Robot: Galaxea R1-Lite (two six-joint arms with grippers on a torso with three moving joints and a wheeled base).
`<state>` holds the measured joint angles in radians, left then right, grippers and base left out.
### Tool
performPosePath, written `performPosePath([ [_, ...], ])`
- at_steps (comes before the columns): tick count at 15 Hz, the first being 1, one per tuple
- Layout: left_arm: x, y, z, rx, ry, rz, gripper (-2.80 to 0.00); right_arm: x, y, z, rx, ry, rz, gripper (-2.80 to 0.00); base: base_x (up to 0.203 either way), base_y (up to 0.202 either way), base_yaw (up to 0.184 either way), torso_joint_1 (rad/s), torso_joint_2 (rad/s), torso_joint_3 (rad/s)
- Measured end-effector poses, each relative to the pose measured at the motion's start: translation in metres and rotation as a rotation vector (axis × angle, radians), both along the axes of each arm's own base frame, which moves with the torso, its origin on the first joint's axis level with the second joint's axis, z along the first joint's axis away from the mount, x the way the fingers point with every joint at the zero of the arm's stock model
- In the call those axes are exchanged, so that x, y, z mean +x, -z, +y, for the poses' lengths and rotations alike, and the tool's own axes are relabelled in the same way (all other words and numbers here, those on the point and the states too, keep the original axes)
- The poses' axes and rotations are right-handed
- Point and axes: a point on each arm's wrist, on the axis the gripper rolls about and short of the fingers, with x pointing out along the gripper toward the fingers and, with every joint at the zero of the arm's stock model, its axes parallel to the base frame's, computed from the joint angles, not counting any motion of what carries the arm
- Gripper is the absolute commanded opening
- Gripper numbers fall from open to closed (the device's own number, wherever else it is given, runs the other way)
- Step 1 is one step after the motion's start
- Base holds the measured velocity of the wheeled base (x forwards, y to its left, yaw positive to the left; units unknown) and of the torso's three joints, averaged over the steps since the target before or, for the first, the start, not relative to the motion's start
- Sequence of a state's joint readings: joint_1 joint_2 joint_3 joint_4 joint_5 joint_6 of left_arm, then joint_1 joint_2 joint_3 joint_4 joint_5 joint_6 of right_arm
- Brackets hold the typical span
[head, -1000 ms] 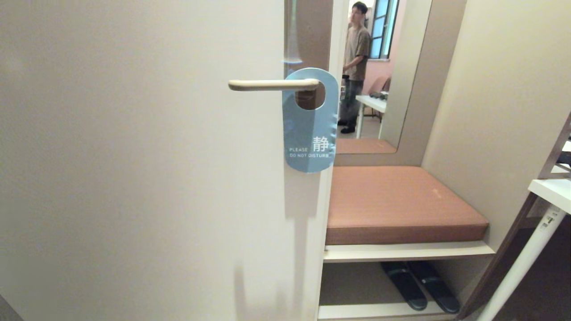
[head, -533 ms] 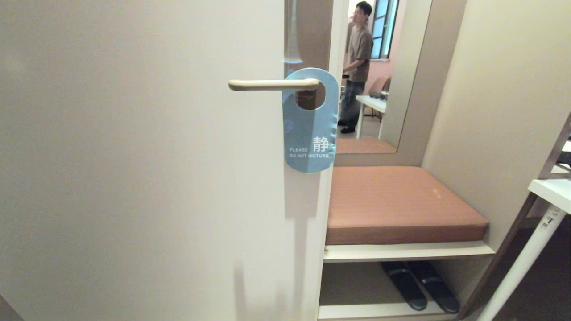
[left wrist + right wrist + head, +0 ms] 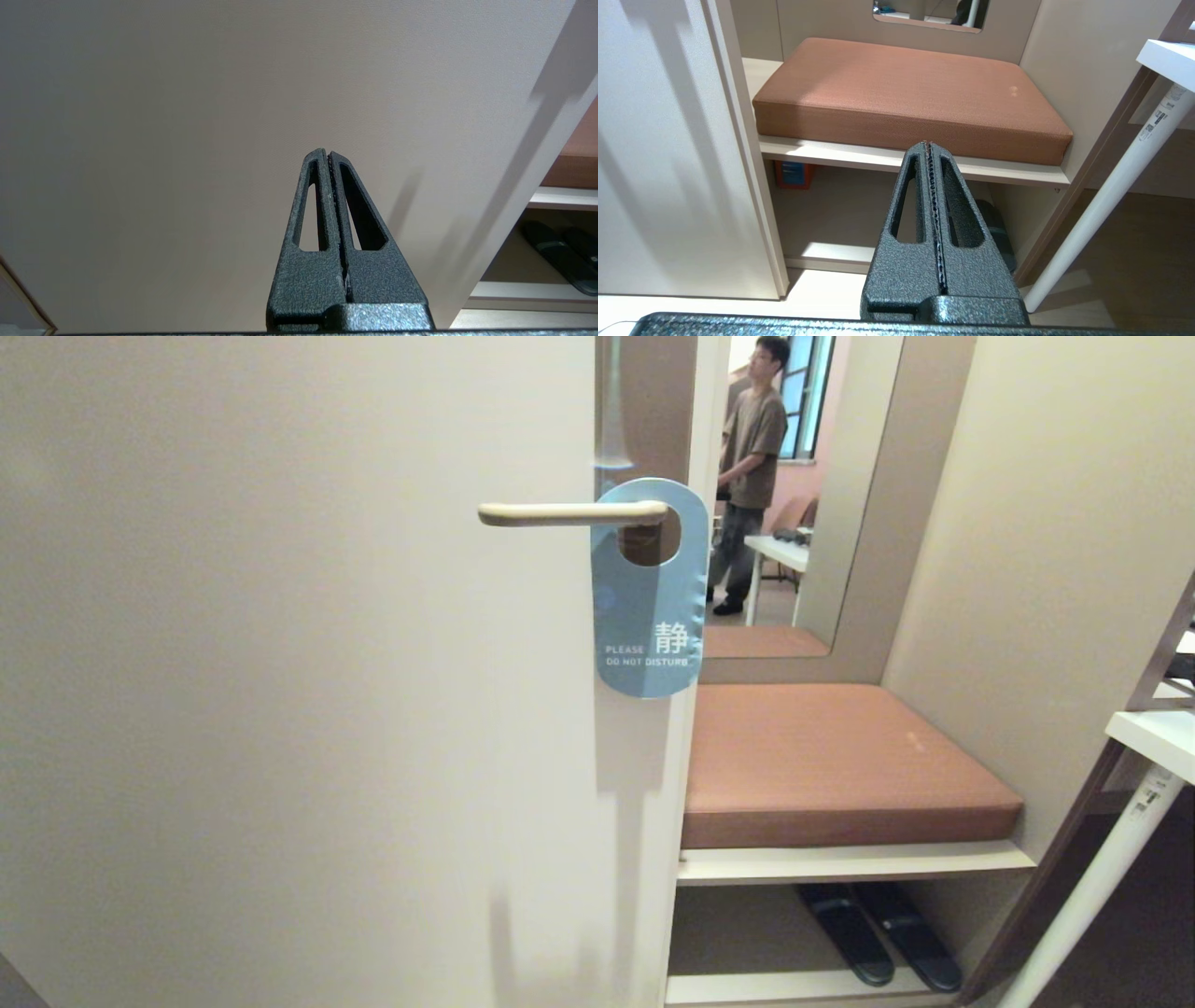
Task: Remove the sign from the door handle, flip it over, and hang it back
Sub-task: Take down the sign
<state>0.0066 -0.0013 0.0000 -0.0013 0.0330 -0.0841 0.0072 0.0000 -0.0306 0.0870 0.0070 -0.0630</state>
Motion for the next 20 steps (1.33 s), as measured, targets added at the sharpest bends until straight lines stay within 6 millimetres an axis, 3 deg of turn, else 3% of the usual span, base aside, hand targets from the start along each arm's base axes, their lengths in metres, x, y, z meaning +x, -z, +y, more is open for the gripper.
performPosePath([
  [11, 0.000, 0.000, 0.000, 0.000, 0.000, 0.000, -2.80, 0.000, -0.001, 0.000, 0.008, 0.003, -0.002, -2.80, 0.000, 0.000, 0.000, 0.000, 0.00, 0.000],
  [20, 0.000, 0.000, 0.000, 0.000, 0.000, 0.000, -2.80, -0.015, -0.035, -0.001, 0.011, 0.019, -0.049, -2.80, 0.000, 0.000, 0.000, 0.000, 0.00, 0.000],
])
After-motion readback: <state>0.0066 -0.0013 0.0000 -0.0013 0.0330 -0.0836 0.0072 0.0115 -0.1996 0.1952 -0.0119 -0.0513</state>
